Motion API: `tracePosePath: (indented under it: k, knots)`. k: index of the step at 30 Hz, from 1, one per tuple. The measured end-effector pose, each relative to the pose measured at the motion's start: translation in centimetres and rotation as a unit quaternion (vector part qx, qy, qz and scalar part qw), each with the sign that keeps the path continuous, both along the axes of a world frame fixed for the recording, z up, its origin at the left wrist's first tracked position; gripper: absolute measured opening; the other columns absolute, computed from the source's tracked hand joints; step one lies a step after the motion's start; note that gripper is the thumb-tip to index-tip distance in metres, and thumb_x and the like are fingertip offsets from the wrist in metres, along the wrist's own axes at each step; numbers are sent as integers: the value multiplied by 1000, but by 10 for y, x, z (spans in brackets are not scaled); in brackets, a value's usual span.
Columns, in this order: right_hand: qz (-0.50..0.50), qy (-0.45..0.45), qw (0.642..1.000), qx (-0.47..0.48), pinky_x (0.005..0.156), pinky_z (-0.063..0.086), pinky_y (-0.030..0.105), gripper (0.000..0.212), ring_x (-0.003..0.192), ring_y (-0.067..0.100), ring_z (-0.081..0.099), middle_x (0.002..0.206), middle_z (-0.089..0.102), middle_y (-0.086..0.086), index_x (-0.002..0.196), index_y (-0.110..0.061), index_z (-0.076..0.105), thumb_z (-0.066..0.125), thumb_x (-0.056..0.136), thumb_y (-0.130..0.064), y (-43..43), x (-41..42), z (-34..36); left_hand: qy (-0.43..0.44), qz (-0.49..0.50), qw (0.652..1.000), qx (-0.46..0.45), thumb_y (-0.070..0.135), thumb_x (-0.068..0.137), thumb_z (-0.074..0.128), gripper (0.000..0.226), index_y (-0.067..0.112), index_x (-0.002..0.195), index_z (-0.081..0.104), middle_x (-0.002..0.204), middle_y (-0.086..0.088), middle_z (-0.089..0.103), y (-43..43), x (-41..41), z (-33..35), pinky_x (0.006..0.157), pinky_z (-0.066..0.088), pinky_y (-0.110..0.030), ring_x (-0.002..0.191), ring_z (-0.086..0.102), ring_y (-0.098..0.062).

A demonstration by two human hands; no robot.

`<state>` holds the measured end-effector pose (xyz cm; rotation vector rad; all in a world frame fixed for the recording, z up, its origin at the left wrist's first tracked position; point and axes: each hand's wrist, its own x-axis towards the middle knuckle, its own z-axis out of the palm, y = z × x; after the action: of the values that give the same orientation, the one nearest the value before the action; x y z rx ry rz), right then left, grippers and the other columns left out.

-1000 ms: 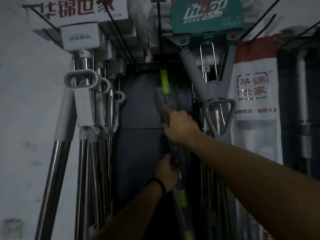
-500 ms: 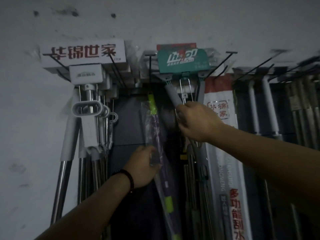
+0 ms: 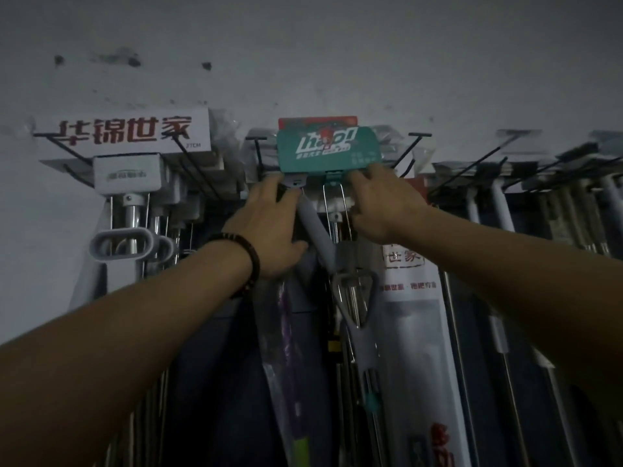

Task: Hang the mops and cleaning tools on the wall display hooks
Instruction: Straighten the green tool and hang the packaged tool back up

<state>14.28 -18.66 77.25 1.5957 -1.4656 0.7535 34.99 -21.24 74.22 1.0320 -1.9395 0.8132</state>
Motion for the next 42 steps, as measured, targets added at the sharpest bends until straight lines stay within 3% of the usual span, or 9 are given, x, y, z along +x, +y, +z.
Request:
tracePosePath:
  k: [5, 9, 17, 23, 31, 33, 34, 37, 42]
  knots:
    - [37, -8, 999, -8, 115, 44, 57, 86, 146, 38, 36, 158, 31, 19, 164, -20, 23, 70, 93, -33, -24, -14, 36, 25, 82, 996, 22, 46, 82, 78, 115, 22, 166, 2, 171, -12, -14, -25, -35, 42, 129, 20, -47, 159, -5, -34]
    - [54, -5, 998, -13, 120, 38, 57, 98, 151, 39, 27, 162, 24, 19, 167, -25, 11, 71, 91, -38, -46, -19, 46, 43, 114, 992, 31, 51, 82, 76, 121, 28, 165, -9, 170, -13, -21, -49, -47, 51, 130, 17, -51, 159, -14, -34]
    - [68, 2, 997, -43, 128, 26, 55, 94, 157, 41, 20, 166, 18, 22, 166, -26, 19, 71, 90, -42, -70, -22, 39, 41, 133, 989, 56, 43, 84, 74, 118, 35, 163, -12, 169, -12, -25, -69, -53, 57, 129, 16, -56, 159, -16, -37]
    - [46, 10, 998, -39, 128, 22, 54, 96, 161, 42, 10, 172, 4, 24, 169, -27, 10, 67, 93, -44, -74, -22, 35, 38, 112, 992, 42, 41, 80, 76, 117, 36, 165, -6, 171, -9, -21, -76, -45, 58, 130, 19, -47, 160, -6, -35]
    - [40, 9, 999, -1, 130, 18, 57, 96, 161, 41, 6, 173, 1, 24, 169, -27, 8, 62, 93, -48, -70, -21, 39, 48, 110, 991, 65, 35, 82, 76, 115, 36, 166, -2, 171, -4, -20, -73, -46, 62, 129, 24, -41, 161, 2, -32]
    - [33, 13, 999, 6, 129, 22, 57, 92, 160, 41, 11, 171, 8, 25, 168, -21, 14, 63, 93, -46, -65, -21, 38, 52, 116, 990, 65, 36, 82, 75, 113, 35, 165, -2, 172, -6, -20, -72, -47, 62, 130, 21, -42, 161, -1, -32]
    - [29, 21, 999, -3, 125, 30, 56, 87, 156, 41, 22, 167, 20, 25, 165, -18, 21, 64, 93, -43, -61, -23, 35, 51, 118, 990, 65, 38, 83, 74, 112, 34, 165, -2, 172, -7, -19, -71, -48, 62, 130, 20, -44, 161, -2, -33]
    - [47, 51, 996, -49, 101, 49, 48, 64, 129, 34, 51, 140, 51, 17, 148, -13, 44, 65, 92, -35, -51, -33, 19, 47, 125, 989, 67, 42, 84, 72, 108, 29, 166, 2, 172, -13, -10, -66, -54, 58, 130, 18, -49, 160, -2, -36]
    - [76, 24, 992, -94, 90, 57, 51, 44, 114, 34, 59, 127, 61, 15, 133, -14, 55, 60, 94, -34, -28, -65, -16, 24, 71, 996, 54, 44, 80, 71, 97, 20, 161, 24, 162, -19, 23, -45, -69, 27, 126, 26, -51, 155, 14, -38]
